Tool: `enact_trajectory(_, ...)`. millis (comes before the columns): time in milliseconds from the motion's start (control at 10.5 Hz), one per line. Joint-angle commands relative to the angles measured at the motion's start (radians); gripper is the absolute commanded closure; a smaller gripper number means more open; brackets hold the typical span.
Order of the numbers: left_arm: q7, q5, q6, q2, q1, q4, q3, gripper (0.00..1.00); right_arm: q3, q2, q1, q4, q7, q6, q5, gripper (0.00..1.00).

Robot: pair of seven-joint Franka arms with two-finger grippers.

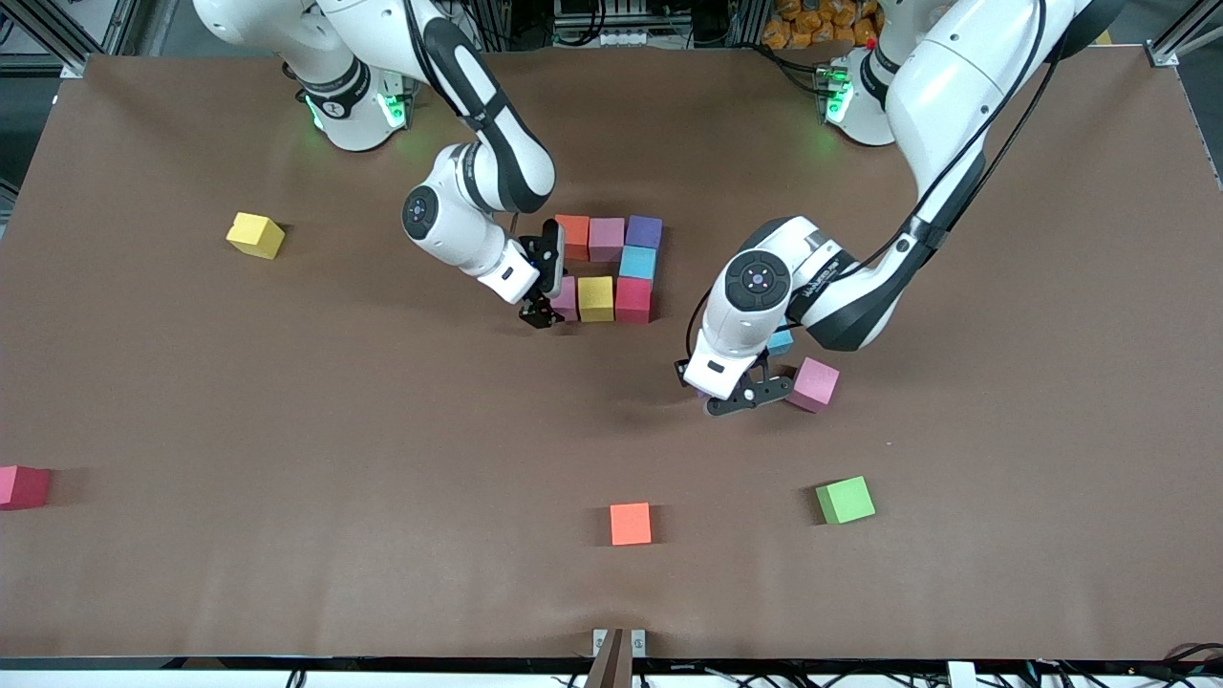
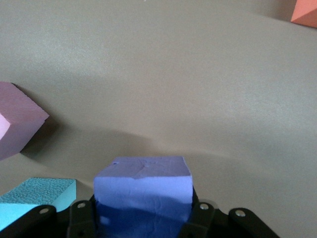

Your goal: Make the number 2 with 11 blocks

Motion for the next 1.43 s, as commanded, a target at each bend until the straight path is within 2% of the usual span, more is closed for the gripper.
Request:
enact_trajectory(0, 0.030, -0.019, -0.010, -0.008, -0.005, -0.001, 0.002, 1.00, 0.003, 0.009, 0.006, 0.015, -0.013, 0.010, 0.028, 0.00)
enact_trajectory(570, 0.048, -0.022, -0.024, 0.019, -0.101, 0.051, 0.012, 1.00, -0.009, -0.009, -0.008, 0.012, -0.009, -0.033, 0.026, 0.00)
enact_trajectory(951, 0.046, -0.026, -0.027, 0.019, -0.097, 0.064, 0.020, 1.00, -0.052, -0.023, -0.014, 0.022, 0.020, -0.110, 0.028, 0.00)
enact_trajectory(1331, 0.049, -0.025, -0.055, 0.010, -0.071, 0.065, 0.022, 1.00, -0.064, -0.034, -0.022, 0.033, 0.096, -0.188, 0.026, 0.00)
